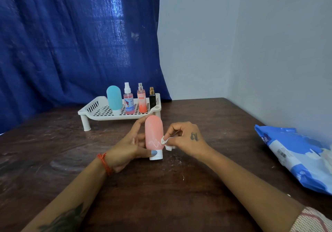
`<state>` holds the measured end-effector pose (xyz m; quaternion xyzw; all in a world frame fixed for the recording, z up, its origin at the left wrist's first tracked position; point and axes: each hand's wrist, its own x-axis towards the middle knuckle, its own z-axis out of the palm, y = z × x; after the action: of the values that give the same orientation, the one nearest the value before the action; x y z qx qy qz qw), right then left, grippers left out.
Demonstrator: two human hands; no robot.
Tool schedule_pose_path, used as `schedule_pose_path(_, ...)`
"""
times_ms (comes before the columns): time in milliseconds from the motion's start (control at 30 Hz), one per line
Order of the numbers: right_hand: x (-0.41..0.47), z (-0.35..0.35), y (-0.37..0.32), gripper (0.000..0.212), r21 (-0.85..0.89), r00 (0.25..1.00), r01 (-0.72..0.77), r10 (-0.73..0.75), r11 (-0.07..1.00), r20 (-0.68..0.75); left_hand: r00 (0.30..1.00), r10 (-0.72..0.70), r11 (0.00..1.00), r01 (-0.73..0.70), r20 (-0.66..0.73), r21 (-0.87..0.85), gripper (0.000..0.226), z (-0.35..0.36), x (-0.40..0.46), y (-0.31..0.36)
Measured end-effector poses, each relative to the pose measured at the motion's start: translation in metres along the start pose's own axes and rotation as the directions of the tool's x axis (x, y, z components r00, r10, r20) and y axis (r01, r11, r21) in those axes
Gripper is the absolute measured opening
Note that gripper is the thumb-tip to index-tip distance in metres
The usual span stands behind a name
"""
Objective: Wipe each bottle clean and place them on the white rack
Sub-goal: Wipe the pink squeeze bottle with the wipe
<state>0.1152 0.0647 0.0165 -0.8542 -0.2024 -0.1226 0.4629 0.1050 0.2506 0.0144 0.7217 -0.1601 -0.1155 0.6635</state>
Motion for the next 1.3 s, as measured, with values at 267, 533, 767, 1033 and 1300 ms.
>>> schedule_pose_path(267, 0.0008, 0.0042, -0.0004, 0.011, 0.033, 0.991, 0.023, -0.019, 0.999, -0.129, 1.000, 0.002, 1.000, -0.002, 0.009, -0.001, 0.099, -0.0006, 0.0014, -0.0010)
schedule_pose_path(533, -0.0002, -0.0034, -0.0042, 0.026, 0.017, 0.995, -0.002, 0.000, 1.000, 0.098, 1.000, -0.005, 1.000, 0.005, 0.006, 0.009, 0.099, -0.0023, 0.0025, -0.0022)
schedule_pose_path(767, -0.0009, 0.0045, -0.0008, 0.014, -0.040, 0.997, -0.005, 0.002, 0.999, -0.078, 1.000, -0.005, 1.000, 0.005, 0.003, 0.019, 0.100, -0.0019, 0.0015, -0.0018)
schedule_pose_path(1033, -0.0019, 0.0002, -0.0049, 0.013, -0.010, 0.994, 0.106, -0.106, 0.994, 0.012, 1.000, 0.015, 0.999, -0.014, -0.014, 0.040, 0.094, 0.0008, -0.0005, 0.0005)
schedule_pose_path(1300, -0.0013, 0.0012, -0.0030, 0.017, -0.067, 0.999, 0.035, -0.036, 0.997, -0.011, 1.000, 0.009, 0.999, -0.009, -0.015, 0.049, 0.101, 0.0011, -0.0001, 0.0003)
